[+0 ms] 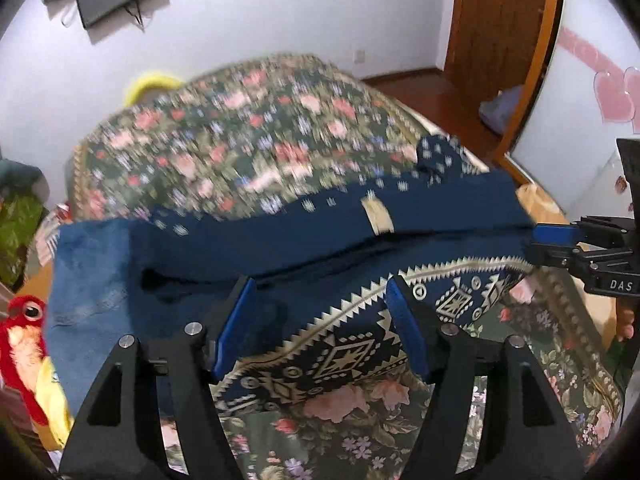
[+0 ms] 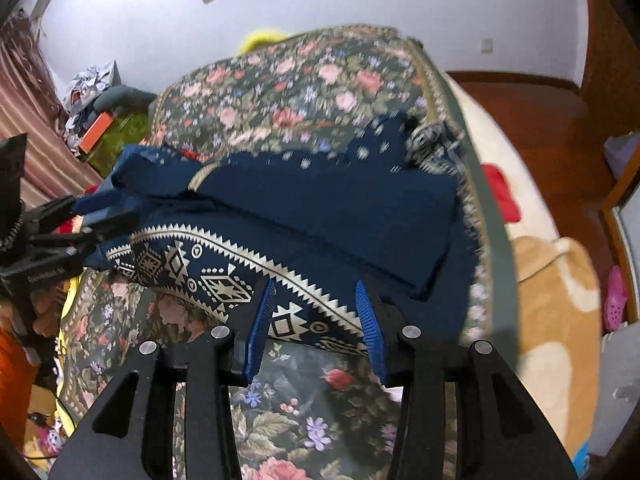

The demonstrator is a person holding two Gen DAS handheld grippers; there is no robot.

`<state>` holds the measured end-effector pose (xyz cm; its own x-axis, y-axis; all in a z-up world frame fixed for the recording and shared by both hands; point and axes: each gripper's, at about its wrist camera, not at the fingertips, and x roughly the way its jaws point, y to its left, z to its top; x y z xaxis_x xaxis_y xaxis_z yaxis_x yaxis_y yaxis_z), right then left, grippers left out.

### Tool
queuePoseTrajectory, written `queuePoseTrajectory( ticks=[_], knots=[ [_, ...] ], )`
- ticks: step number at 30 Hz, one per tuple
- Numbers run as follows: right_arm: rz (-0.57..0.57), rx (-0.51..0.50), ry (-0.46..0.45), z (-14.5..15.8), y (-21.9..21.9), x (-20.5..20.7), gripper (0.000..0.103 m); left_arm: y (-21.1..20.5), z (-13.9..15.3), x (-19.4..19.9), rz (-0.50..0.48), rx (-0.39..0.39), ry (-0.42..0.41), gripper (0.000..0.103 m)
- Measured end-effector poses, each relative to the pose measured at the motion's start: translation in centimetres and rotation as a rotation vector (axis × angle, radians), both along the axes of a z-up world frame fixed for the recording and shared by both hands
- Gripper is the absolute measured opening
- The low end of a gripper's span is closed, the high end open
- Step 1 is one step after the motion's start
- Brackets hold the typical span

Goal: Fold large clothes

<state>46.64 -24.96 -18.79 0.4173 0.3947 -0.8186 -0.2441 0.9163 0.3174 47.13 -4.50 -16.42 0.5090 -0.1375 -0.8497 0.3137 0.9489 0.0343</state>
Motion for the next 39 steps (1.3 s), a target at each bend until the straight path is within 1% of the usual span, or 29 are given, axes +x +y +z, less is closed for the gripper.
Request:
queuePoseTrajectory(
  ticks=[1, 3, 4, 5, 7, 9, 10, 12, 14, 16, 17, 18, 21, 22, 24, 26, 28, 31, 33, 35, 36, 37, 39],
  knots=[
    [-0.001, 0.003, 0.010, -0.4, 0.1, 0.3, 0.039, 0.0, -1.0, 0.5, 0.005, -0.013, 0.035, 0.066],
    [0.002, 0.003, 0.040, -1.7, 0.6, 1.2, 0.039, -0.1, -3.0, 1.4, 0.029, -0.006, 0.081, 0.056],
    [0.006, 0.000, 0.055, -2.3, 0.9, 1.8, 0.039, -0.1, -4.2, 2.1, 0.053, 0.001, 0.103, 0.056],
    [0.004, 0.000, 0.071, -3.0, 1.1, 2.5, 0.039, 0.0, -5.0, 2.6, 0.068, -0.007, 0.115, 0.056],
    [-0.005, 0.010, 0.088, -3.7, 1.3, 3.6, 0.039, 0.1, -6.0, 3.8, 0.096, -0.006, 0.109, 0.056],
    [-0.019, 0.013, 0.089, -4.0, 1.4, 5.1, 0.039, 0.2, -6.1, 5.1, 0.107, 0.002, 0.094, 0.056],
    [-0.023, 0.007, 0.084, -4.0, 1.4, 5.5, 0.039, 0.2, -6.0, 5.7, 0.115, 0.007, 0.082, 0.056],
    [-0.064, -0.017, 0.072, -3.6, 1.4, 7.3, 0.039, 0.4, -5.4, 7.3, 0.136, 0.062, 0.050, 0.056],
    [-0.126, 0.014, 0.073, -2.7, 1.0, 8.8, 0.039, 1.2, -4.3, 8.6, 0.179, 0.084, 0.007, 0.055],
    [-0.194, 0.055, 0.032, -0.9, 0.7, 10.0, 0.039, 2.4, -2.9, 9.5, 0.232, 0.063, -0.020, 0.054],
    [-0.215, 0.068, 0.004, 0.1, 0.6, 10.4, 0.039, 3.4, -1.6, 10.0, 0.265, 0.020, -0.039, 0.054],
    [-0.228, 0.076, -0.023, 1.0, 0.5, 10.5, 0.039, 4.2, -0.5, 10.3, 0.294, 0.005, -0.068, 0.054],
    [-0.231, 0.102, -0.078, 3.4, 0.7, 10.0, 0.039, 5.9, 2.7, 10.1, 0.326, 0.018, -0.151, 0.054],
    [-0.218, 0.112, -0.090, 3.9, 1.0, 9.7, 0.039, 6.4, 3.5, 9.8, 0.325, 0.006, -0.163, 0.054],
    [-0.185, 0.114, -0.110, 4.5, 1.8, 9.0, 0.039, 7.3, 4.6, 8.8, 0.298, -0.048, -0.172, 0.054],
    [-0.148, 0.095, -0.121, 4.7, 2.9, 8.2, 0.044, 7.5, 5.0, 7.3, 0.271, -0.060, -0.174, 0.054],
    [-0.104, 0.079, -0.118, 4.4, 4.2, 7.5, 0.047, 7.4, 4.7, 6.1, 0.244, -0.051, -0.160, 0.054],
    [-0.019, 0.049, -0.101, 3.3, 6.5, 6.2, 0.047, 7.1, 3.2, 4.4, 0.197, -0.041, -0.104, 0.054],
    [0.012, 0.039, -0.093, 2.3, 7.3, 5.5, 0.048, 6.7, 1.8, 3.0, 0.160, -0.038, -0.065, 0.054],
    [0.044, 0.029, -0.073, 1.1, 8.1, 4.7, 0.053, 6.3, 0.3, 1.9, 0.129, -0.050, -0.027, 0.054],
    [0.049, 0.021, -0.066, 0.7, 8.3, 4.6, 0.059, 6.0, -0.4, 1.4, 0.114, -0.049, -0.007, 0.054],
    [0.054, 0.007, -0.058, 0.1, 8.4, 4.4, 0.063, 5.8, -1.1, 0.9, 0.104, -0.042, 0.006, 0.054],
    [0.063, -0.035, -0.039, -1.3, 8.2, 4.0, 0.063, 5.6, -2.7, 0.0, 0.094, -0.031, 0.028, 0.054]
  ],
)
